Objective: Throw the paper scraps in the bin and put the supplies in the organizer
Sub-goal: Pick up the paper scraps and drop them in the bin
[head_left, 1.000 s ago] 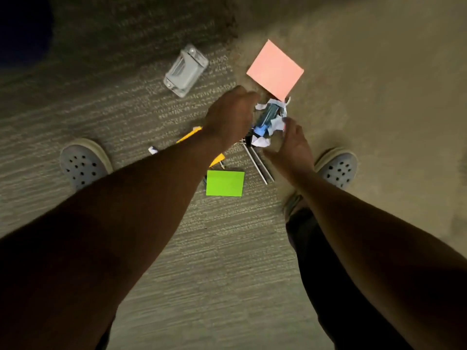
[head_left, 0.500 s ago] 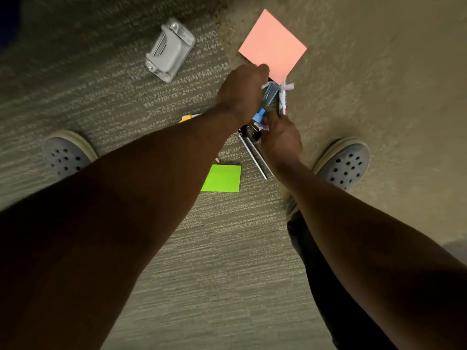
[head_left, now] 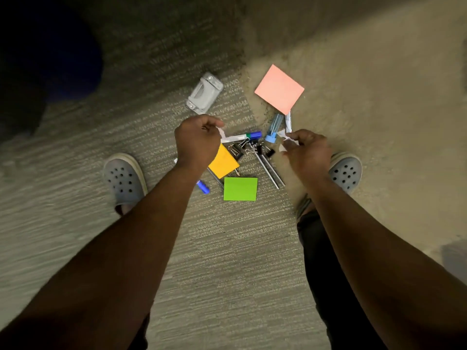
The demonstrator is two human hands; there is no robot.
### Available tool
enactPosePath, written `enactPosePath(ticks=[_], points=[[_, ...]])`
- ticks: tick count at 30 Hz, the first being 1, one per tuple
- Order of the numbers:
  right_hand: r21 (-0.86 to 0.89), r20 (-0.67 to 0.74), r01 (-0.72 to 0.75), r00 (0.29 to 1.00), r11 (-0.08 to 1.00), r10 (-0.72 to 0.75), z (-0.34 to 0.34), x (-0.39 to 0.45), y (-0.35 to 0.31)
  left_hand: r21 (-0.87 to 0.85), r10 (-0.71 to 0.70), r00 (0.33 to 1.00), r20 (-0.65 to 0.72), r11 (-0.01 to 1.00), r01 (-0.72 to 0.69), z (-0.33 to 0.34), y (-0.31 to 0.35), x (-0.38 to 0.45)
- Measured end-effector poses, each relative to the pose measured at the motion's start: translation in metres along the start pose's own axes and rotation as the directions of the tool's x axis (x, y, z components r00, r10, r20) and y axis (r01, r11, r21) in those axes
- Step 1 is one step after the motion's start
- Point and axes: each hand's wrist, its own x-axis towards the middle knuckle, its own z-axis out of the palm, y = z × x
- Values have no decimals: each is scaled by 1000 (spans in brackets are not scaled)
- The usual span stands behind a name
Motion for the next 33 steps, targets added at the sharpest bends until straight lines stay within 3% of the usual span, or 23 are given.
enactPosePath(ticks=[5, 9, 16, 18, 22, 24, 26, 28, 31, 33], points=[[236, 107, 105, 985, 966, -133, 30, -46, -94, -235, -43, 991, -126, 972, 12, -90, 32, -13], [246, 171, 297, 924, 923, -343, 65, -93, -178, -374, 3, 942, -336, 917, -136, -166, 59, -21], [281, 171, 641, 699, 714, -695, 141, -176, -286, -304, 6, 689, -725, 894, -328, -283, 46, -6], [208, 149, 755, 604, 622, -783, 167, -194, -303, -225, 30, 626, -779, 919, -323, -305, 32, 4], [66, 100, 886, 451, 459, -887, 221, -208, -322, -95, 90, 567, -819, 953, -287, -336, 3, 31], [-36, 170, 930, 368, 367, -914, 244, -202, -324, 28, 140, 603, -785, 981, -191, -345, -13, 46], [-172, 311, 947, 314, 271, -897, 259, -193, -321, 151, 185, 736, -652, 982, -112, -346, -31, 60], [-224, 358, 950, 287, 217, -889, 265, -186, -315, 184, 193, 835, -516, 977, -112, -342, -44, 68], [-196, 273, 956, 267, 218, -924, 266, -187, -309, 202, 238, 845, -478, 967, -158, -336, -48, 67], [-129, 167, 961, 265, 246, -950, 261, -190, -305, 190, 294, 794, -532, 955, -226, -331, -43, 60]])
